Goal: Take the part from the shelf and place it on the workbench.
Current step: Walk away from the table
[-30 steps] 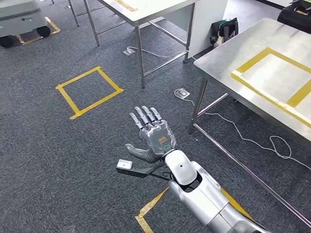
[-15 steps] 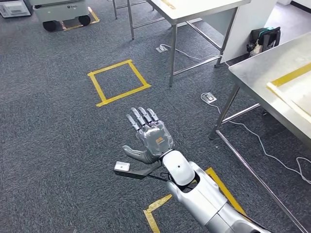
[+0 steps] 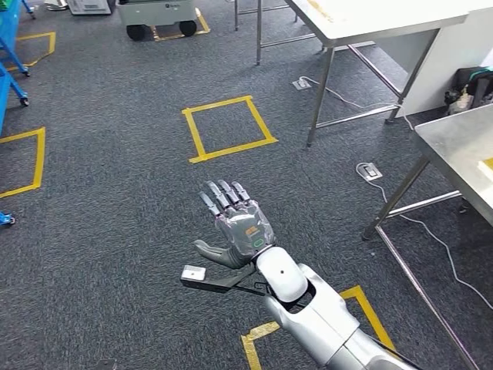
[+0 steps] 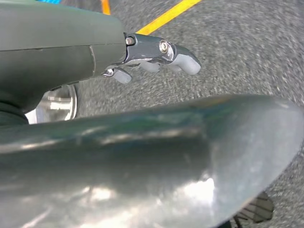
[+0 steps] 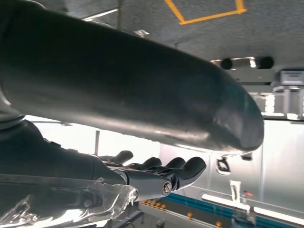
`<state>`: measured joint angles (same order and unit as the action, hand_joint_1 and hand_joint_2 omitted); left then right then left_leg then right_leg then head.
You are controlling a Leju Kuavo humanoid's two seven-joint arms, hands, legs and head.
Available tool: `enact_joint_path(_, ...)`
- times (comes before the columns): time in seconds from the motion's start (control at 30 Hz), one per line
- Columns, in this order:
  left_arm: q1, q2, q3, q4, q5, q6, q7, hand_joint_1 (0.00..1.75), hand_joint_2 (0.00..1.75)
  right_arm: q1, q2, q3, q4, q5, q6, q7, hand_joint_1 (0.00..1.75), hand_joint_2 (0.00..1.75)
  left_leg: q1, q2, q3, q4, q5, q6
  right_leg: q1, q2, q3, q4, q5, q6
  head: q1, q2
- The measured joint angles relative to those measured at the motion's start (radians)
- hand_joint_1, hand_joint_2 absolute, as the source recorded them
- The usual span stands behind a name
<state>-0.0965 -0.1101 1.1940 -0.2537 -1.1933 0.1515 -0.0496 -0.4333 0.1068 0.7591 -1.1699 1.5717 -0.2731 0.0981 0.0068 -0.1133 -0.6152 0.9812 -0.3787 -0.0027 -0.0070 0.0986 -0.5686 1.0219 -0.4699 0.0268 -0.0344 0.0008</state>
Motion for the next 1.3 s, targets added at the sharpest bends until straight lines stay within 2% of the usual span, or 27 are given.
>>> enact_joint_path(0.1, -0.001, 0.001, 0.0, 0.0, 0.0, 0.0, 0.0, 0.0, 0.0, 0.0, 0.0, 0.001, 0.001, 0.0, -0.001, 0.001, 0.0, 0.0, -0.001, -0.007, -0.004, 0.002, 0.001, -0.005, 0.0, -0.005, 0.003, -0.004, 0.002, 0.0, -0.001, 0.0)
enact_joint_path(0.13, 0.001, 0.001, 0.001, 0.0, 0.001, 0.0, 0.0, 0.0, 0.0, 0.001, 0.0, 0.003, 0.001, 0.0, -0.002, 0.001, 0.0, 0.0, 0.002, -0.016, -0.008, 0.001, 0.005, -0.012, 0.003, -0.015, 0.003, -0.005, 0.005, -0.005, -0.001, 0.0)
enact_joint_path(0.2, 0.005, 0.0, 0.003, 0.0, 0.002, 0.0, 0.0, 0.0, 0.0, 0.002, 0.002, 0.007, 0.003, 0.0, -0.005, 0.001, 0.0, 0.0, 0.003, 0.021, -0.043, 0.055, -0.027, -0.028, 0.007, -0.056, 0.005, -0.011, 0.015, -0.024, -0.006, 0.0)
enact_joint_path(0.23, 0.005, -0.001, 0.004, 0.0, 0.003, -0.001, 0.0, 0.0, 0.0, 0.003, 0.003, 0.009, 0.004, 0.0, -0.006, 0.001, 0.0, 0.0, 0.003, 0.048, -0.073, 0.114, -0.059, -0.035, 0.009, -0.078, 0.005, -0.013, 0.019, -0.033, -0.008, 0.0)
enact_joint_path(0.27, 0.004, -0.002, 0.004, 0.0, 0.003, -0.003, 0.0, 0.0, 0.0, 0.005, 0.003, 0.011, 0.006, 0.0, -0.008, 0.0, 0.0, 0.0, 0.001, 0.082, -0.108, 0.19, -0.097, -0.038, 0.009, -0.099, 0.005, -0.017, 0.021, -0.038, -0.011, 0.0)
enact_joint_path(0.3, 0.003, -0.003, 0.004, 0.0, 0.004, -0.004, 0.0, 0.0, 0.0, 0.008, 0.003, 0.011, 0.008, 0.0, -0.009, -0.001, 0.0, 0.0, 0.002, 0.093, -0.135, 0.248, -0.12, -0.04, 0.01, -0.115, 0.004, -0.017, 0.02, -0.039, -0.011, 0.0)
enact_joint_path(0.33, 0.003, -0.003, 0.004, 0.0, 0.005, -0.006, 0.0, 0.0, 0.0, 0.011, 0.003, 0.012, 0.01, 0.0, -0.011, -0.002, 0.0, 0.0, 0.003, 0.099, -0.147, 0.278, -0.126, -0.041, 0.011, -0.13, 0.003, -0.017, 0.019, -0.039, -0.011, 0.0)
enact_joint_path(0.37, 0.004, -0.003, 0.004, 0.0, 0.006, -0.007, 0.0, 0.0, 0.0, 0.013, 0.003, 0.013, 0.012, 0.0, -0.013, -0.003, 0.0, 0.0, 0.003, 0.103, -0.14, 0.269, -0.113, -0.042, 0.011, -0.145, 0.003, -0.017, 0.018, -0.039, -0.011, 0.0)
enact_joint_path(0.4, 0.005, -0.003, 0.005, 0.0, 0.006, -0.007, 0.0, 0.0, 0.0, 0.015, 0.004, 0.015, 0.013, 0.0, -0.015, -0.005, 0.0, 0.0, 0.003, 0.111, -0.112, 0.223, -0.087, -0.042, 0.011, -0.159, 0.003, -0.017, 0.017, -0.037, -0.011, 0.0)
enact_joint_path(0.47, 0.003, -0.003, 0.005, 0.0, 0.006, -0.007, 0.0, 0.0, 0.0, 0.015, 0.004, 0.016, 0.013, 0.0, -0.021, -0.008, 0.0, 0.0, 0.0, 0.156, -0.034, 0.087, -0.034, -0.039, 0.016, -0.183, 0.006, -0.014, 0.012, -0.03, -0.012, 0.0)
enact_joint_path(0.53, 0.0, -0.003, 0.005, 0.0, 0.005, -0.007, 0.001, 0.0, 0.0, 0.015, 0.005, 0.017, 0.014, 0.0, -0.026, -0.012, 0.0, 0.0, -0.005, 0.182, 0.006, 0.012, -0.019, -0.028, 0.023, -0.204, 0.009, -0.011, 0.005, -0.021, -0.009, 0.0)
enact_joint_path(0.6, 0.0, -0.002, 0.005, 0.0, 0.003, -0.007, 0.002, 0.0, 0.0, 0.015, 0.006, 0.018, 0.016, 0.0, -0.028, -0.014, 0.0, 0.0, -0.007, 0.16, 0.005, 0.005, -0.021, -0.013, 0.024, -0.226, 0.015, -0.013, 0.0, -0.013, -0.006, 0.0)
enact_joint_path(0.63, 0.001, -0.002, 0.005, 0.0, 0.001, -0.007, 0.003, 0.0, 0.0, 0.015, 0.007, 0.019, 0.016, 0.0, -0.028, -0.015, 0.0, 0.0, -0.005, 0.148, 0.006, 0.005, -0.02, -0.008, 0.022, -0.22, 0.015, -0.009, -0.006, -0.007, -0.006, 0.0)
enact_joint_path(0.7, 0.003, 0.0, 0.005, 0.0, 0.0, -0.007, 0.004, 0.0, 0.0, 0.015, 0.009, 0.02, 0.016, 0.0, -0.031, -0.016, 0.0, 0.0, 0.0, 0.125, 0.007, 0.003, -0.018, 0.004, 0.017, -0.171, -0.01, 0.047, -0.041, 0.004, -0.003, 0.0)
enact_joint_path(0.77, 0.0, 0.003, 0.006, 0.0, -0.001, -0.006, 0.006, 0.0, 0.0, 0.017, 0.009, 0.021, 0.018, 0.0, -0.033, -0.017, 0.0, 0.0, 0.001, 0.1, 0.006, 0.003, -0.017, 0.011, 0.013, -0.116, -0.075, 0.182, -0.103, 0.009, 0.001, 0.0)
enact_joint_path(0.8, -0.001, 0.004, 0.006, 0.0, -0.002, -0.005, 0.007, 0.0, 0.0, 0.019, 0.009, 0.022, 0.02, 0.0, -0.033, -0.017, 0.0, 0.0, 0.001, 0.087, 0.006, 0.003, -0.017, 0.013, 0.013, -0.107, -0.109, 0.247, -0.125, 0.01, 0.002, 0.0)
enact_joint_path(0.83, -0.001, 0.005, 0.006, 0.0, -0.002, -0.005, 0.008, 0.0, 0.0, 0.02, 0.008, 0.022, 0.022, 0.0, -0.034, -0.017, 0.0, 0.0, 0.001, 0.071, 0.006, 0.003, -0.017, 0.013, 0.013, -0.103, -0.132, 0.285, -0.132, 0.009, 0.002, 0.0)
enact_joint_path(0.87, -0.001, 0.005, 0.006, 0.0, -0.003, -0.006, 0.009, 0.0, 0.0, 0.02, 0.008, 0.023, 0.023, 0.0, -0.034, -0.017, 0.0, 0.0, 0.001, 0.056, 0.006, 0.003, -0.017, 0.013, 0.013, -0.1, -0.137, 0.283, -0.118, 0.008, 0.002, 0.0)
enact_joint_path(0.9, 0.0, 0.005, 0.006, 0.0, -0.003, -0.006, 0.009, 0.0, 0.0, 0.02, 0.008, 0.024, 0.024, 0.0, -0.034, -0.017, 0.0, 0.0, 0.001, 0.04, 0.006, 0.004, -0.017, 0.013, 0.013, -0.095, -0.121, 0.24, -0.086, 0.005, 0.002, 0.0)
enact_joint_path(0.93, 0.0, 0.005, 0.006, 0.0, -0.003, -0.006, 0.01, 0.0, 0.0, 0.019, 0.008, 0.024, 0.024, 0.0, -0.034, -0.017, 0.0, 0.0, 0.002, 0.025, 0.007, 0.004, -0.016, 0.011, 0.011, -0.08, -0.089, 0.169, -0.045, 0.003, 0.003, 0.0)
enact_joint_path(1.0, 0.0, 0.005, 0.006, 0.0, -0.003, -0.006, 0.01, 0.0, 0.0, 0.017, 0.008, 0.025, 0.024, 0.0, -0.034, -0.017, 0.0, 0.0, 0.003, -0.004, 0.004, 0.006, -0.014, 0.003, 0.005, -0.034, -0.029, 0.039, 0.006, 0.0, 0.002, 0.0)
enact_joint_path(1.07, 0.001, 0.006, 0.006, 0.0, -0.004, -0.007, 0.01, 0.0, 0.0, 0.016, 0.009, 0.026, 0.024, 0.0, -0.034, -0.017, 0.0, 0.0, 0.006, -0.026, -0.002, 0.005, -0.009, -0.01, 0.005, -0.016, -0.007, -0.001, 0.012, -0.004, 0.001, 0.0)
enact_joint_path(1.1, 0.004, 0.006, 0.006, 0.0, -0.004, -0.007, 0.01, 0.0, 0.0, 0.016, 0.009, 0.026, 0.024, 0.0, -0.034, -0.018, 0.0, 0.0, 0.008, -0.036, -0.005, 0.002, -0.006, -0.017, 0.007, -0.026, -0.005, -0.002, 0.014, -0.009, 0.001, 0.0)
enact_joint_path(1.13, 0.007, 0.007, 0.006, 0.0, -0.005, -0.007, 0.01, 0.0, 0.0, 0.016, 0.011, 0.026, 0.024, 0.0, -0.034, -0.019, 0.0, 0.0, 0.009, -0.034, -0.007, 0.002, -0.005, -0.022, 0.007, -0.038, -0.004, -0.005, 0.018, -0.016, 0.001, 0.0)
enact_joint_path(1.2, 0.009, 0.006, 0.006, 0.001, -0.007, -0.008, 0.01, 0.0, 0.0, 0.015, 0.016, 0.026, 0.025, 0.0, -0.034, -0.022, 0.0, 0.0, 0.006, 0.017, -0.027, 0.038, -0.031, -0.029, 0.006, -0.063, 0.0, -0.015, 0.024, -0.029, -0.004, 0.0)
enact_joint_path(1.27, 0.006, 0.005, 0.006, 0.001, -0.01, -0.01, 0.01, 0.0, 0.0, 0.015, 0.018, 0.026, 0.026, 0.0, -0.034, -0.023, 0.0, 0.0, 0.002, 0.082, -0.081, 0.153, -0.094, -0.034, 0.007, -0.091, 0.002, -0.019, 0.025, -0.036, -0.009, 0.0)
enact_joint_path(1.3, 0.004, 0.004, 0.006, 0.001, -0.01, -0.011, 0.01, 0.0, 0.0, 0.017, 0.018, 0.026, 0.028, 0.0, -0.035, -0.023, 0.0, 0.0, 0.003, 0.094, -0.113, 0.22, -0.122, -0.036, 0.009, -0.107, 0.001, -0.019, 0.024, -0.037, -0.009, 0.0)
